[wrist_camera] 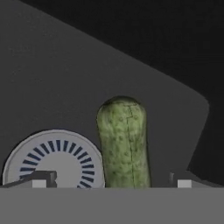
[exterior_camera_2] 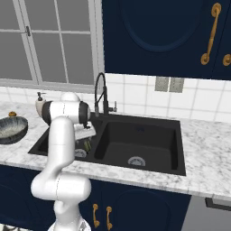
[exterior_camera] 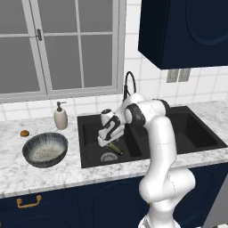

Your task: Pick the cucumber from the sink and place it in the bowl. Then pick the bowl and place it in the microwave. Then close the microwave door and press the start button.

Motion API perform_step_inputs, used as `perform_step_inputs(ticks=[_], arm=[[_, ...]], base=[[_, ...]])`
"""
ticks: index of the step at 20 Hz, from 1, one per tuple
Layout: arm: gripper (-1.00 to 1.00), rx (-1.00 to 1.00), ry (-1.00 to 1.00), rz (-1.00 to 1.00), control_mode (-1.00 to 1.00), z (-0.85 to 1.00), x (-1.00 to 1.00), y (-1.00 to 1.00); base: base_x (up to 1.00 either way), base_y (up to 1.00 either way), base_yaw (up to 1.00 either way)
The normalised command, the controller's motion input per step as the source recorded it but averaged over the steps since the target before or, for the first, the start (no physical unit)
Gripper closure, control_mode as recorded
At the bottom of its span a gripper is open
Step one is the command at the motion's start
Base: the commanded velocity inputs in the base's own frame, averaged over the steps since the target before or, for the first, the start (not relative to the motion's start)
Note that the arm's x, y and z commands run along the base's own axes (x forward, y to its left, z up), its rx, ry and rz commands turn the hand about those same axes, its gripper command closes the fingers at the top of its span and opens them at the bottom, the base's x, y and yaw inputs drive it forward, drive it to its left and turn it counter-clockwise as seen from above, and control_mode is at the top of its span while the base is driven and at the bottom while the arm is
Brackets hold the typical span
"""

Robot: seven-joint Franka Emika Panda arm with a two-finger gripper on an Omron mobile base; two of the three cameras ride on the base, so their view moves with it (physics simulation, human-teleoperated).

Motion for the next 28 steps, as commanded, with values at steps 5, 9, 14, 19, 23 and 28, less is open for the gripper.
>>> perform_step_inputs(ticks=[5, 9, 14, 19, 23, 28], arm=[[-1.00, 0.00, 0.00, 0.00, -1.00, -0.34, 0.04, -0.03], [-1.00, 0.00, 0.00, 0.00, -1.00, -0.21, 0.15, -0.11], [-1.00, 0.00, 0.00, 0.00, -1.00, -0.28, 0.15, -0.12], [1.00, 0.00, 0.00, 0.00, -1.00, -0.35, 0.13, -0.05], [1.00, 0.00, 0.00, 0.00, -1.00, -0.02, 0.00, 0.00], [1.00, 0.00, -0.03, 0.00, -1.00, 0.37, -0.21, 0.23]], base=[[0.00, 0.00, 0.00], [0.00, 0.00, 0.00], [0.00, 0.00, 0.00], [0.00, 0.00, 0.00], [0.00, 0.00, 0.00], [0.00, 0.00, 0.00]])
